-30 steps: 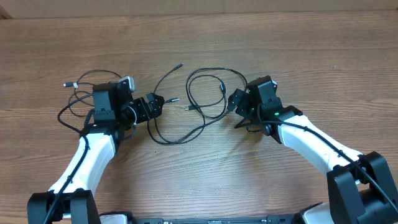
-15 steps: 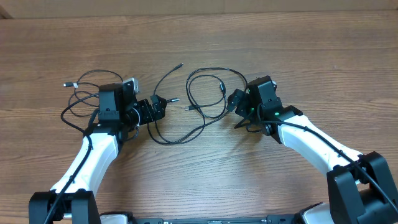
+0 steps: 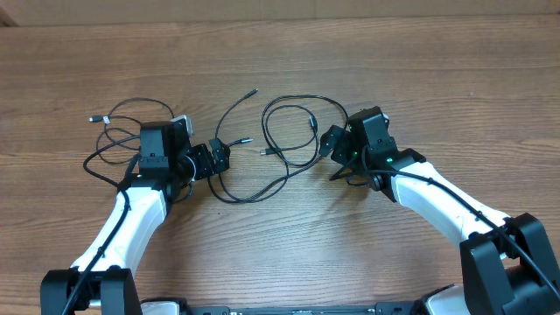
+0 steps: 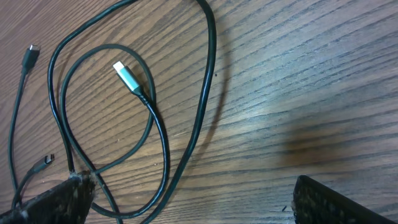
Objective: Untangle cables
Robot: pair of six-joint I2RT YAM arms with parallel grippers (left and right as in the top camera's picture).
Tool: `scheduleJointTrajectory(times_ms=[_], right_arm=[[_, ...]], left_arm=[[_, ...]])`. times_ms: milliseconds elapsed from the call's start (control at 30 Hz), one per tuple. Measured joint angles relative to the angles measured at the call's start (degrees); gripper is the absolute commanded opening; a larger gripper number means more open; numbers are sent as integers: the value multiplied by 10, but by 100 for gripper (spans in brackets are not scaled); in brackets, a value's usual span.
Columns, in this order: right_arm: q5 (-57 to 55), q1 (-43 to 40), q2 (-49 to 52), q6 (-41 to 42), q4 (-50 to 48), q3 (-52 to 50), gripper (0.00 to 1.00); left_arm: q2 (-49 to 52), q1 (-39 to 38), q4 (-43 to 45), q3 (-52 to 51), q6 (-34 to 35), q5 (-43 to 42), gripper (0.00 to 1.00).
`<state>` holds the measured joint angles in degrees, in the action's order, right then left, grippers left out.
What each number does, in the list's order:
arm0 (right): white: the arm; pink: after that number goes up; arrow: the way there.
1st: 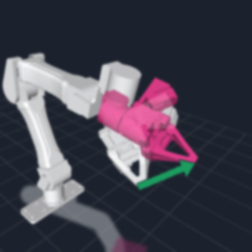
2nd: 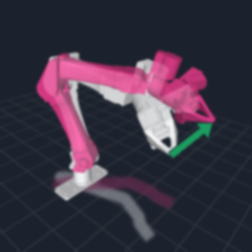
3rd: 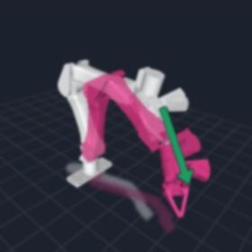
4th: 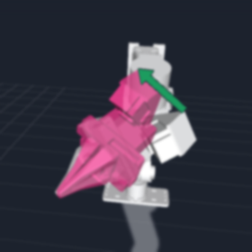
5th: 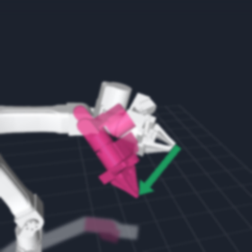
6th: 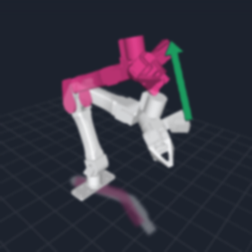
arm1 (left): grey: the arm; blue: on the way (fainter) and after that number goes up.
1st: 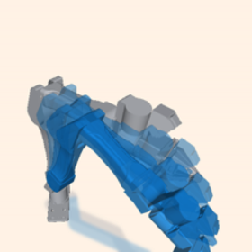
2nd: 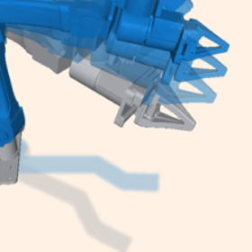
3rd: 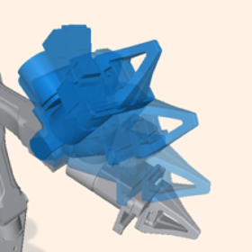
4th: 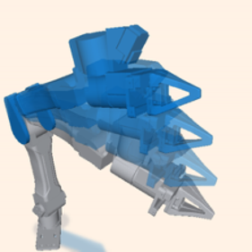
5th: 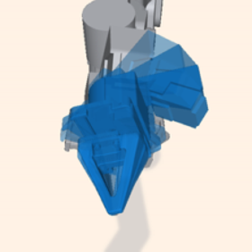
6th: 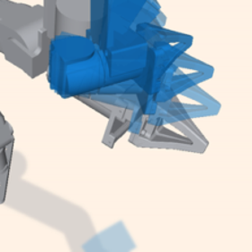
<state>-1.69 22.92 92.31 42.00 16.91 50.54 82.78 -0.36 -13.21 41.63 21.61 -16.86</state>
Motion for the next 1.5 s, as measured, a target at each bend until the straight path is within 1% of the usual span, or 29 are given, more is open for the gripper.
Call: scheduleJointTrajectory(times_ms=[367, 667, 800, 1033, 1067, 1100, 1133, 1167, 1233, 1300, 1400, 1467, 1500], right_arm=[[0, 0, 0, 0, 0, 0, 100], [0, 0, 0, 0, 0, 0, 100], [0, 0, 0, 0, 0, 0, 100], [0, 0, 0, 0, 0, 0, 100], [0, 0, 0, 0, 0, 0, 100], [0, 0, 0, 0, 0, 0, 100], [0, 0, 0, 0, 0, 0, 100], [0, 0, 0, 0, 0, 0, 100], [0, 0, 0, 0, 0, 0, 100], [0, 0, 0, 0, 0, 0, 100], [0, 0, 0, 0, 0, 0, 100], [0, 0, 0, 0, 0, 0, 100], [0, 0, 0, 0, 0, 0, 100]], left_arm=[[0, -7, -10, 0, 0, 1, 100], [0, -47, -10, 0, 2, 2, 100], [0, -66, -10, 0, 22, 2, 100], [0, -125, -12, 0, 66, 4, 100], [0, -137, -12, 0, 73, 4, 77], [0, -141, -12, 0, 77, 4, 42], [0, -151, -13, 0, 87, 4, 9], [0, -155, -13, 0, 95, 4, 4], [0, -170, -14, 0, 112, 4, 4], [0, -184, -14, 0, 132, 4, 6], [0, -207, -14, 0, 163, 2, 6], [0, -217, -12, 0, 174, 0, 10], [0, -226, -7, 0, 179, 0, 10]])
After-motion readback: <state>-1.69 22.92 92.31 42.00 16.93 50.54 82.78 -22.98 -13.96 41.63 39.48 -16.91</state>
